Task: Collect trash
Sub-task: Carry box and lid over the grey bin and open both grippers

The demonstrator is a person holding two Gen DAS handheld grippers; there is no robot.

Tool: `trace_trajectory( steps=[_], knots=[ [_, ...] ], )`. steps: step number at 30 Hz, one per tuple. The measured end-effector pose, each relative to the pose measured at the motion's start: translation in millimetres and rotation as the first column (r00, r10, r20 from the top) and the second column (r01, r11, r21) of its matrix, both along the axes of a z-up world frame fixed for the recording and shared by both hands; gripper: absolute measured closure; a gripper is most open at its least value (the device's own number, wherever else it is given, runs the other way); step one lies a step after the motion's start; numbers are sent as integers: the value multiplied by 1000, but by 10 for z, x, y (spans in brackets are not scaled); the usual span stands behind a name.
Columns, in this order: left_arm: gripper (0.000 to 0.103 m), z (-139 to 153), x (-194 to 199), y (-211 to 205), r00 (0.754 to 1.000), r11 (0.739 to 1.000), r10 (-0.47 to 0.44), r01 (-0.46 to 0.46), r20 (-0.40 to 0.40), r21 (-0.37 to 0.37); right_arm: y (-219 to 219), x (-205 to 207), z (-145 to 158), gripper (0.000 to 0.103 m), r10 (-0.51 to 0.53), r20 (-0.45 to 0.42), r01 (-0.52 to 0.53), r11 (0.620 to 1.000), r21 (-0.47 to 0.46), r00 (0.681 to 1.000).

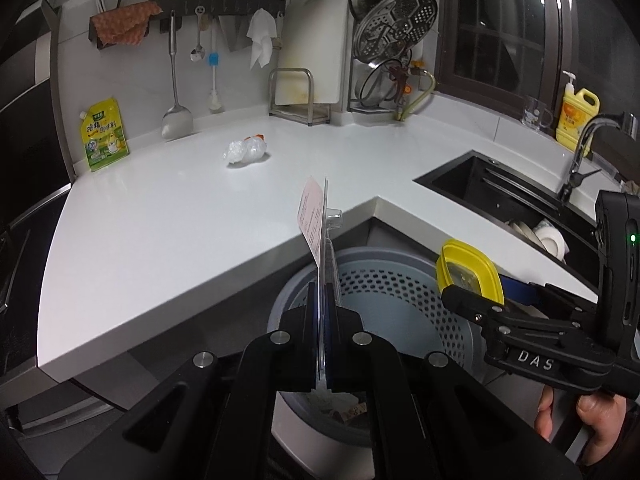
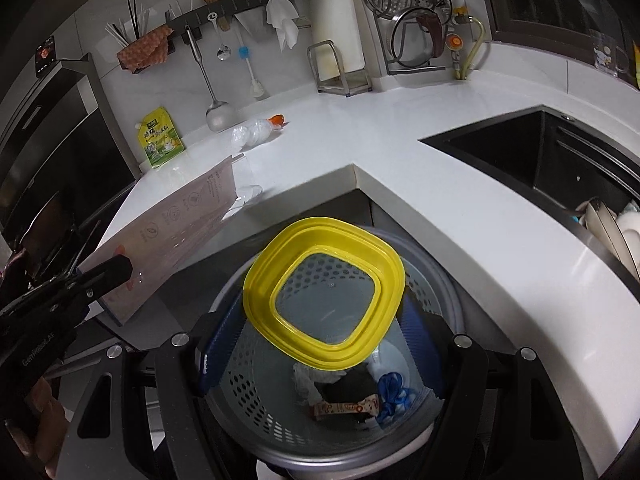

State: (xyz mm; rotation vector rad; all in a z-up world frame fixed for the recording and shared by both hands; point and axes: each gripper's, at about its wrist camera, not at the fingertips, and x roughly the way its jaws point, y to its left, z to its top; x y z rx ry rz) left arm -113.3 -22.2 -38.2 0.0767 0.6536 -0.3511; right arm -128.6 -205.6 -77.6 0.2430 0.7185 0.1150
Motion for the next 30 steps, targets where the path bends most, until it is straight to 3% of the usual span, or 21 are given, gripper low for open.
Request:
trace_trajectory(
  steps=[14, 30],
  knots=[
    [100, -273, -166, -38, 996, 999, -40, 42, -78, 15, -37, -235, -215, 30, -35, -43, 35, 999, -5, 998],
    [100, -645, 26, -181, 981, 998, -42, 50, -190, 38, -53, -50, -558, 30, -20, -123, 23, 999, 25, 992]
  ],
)
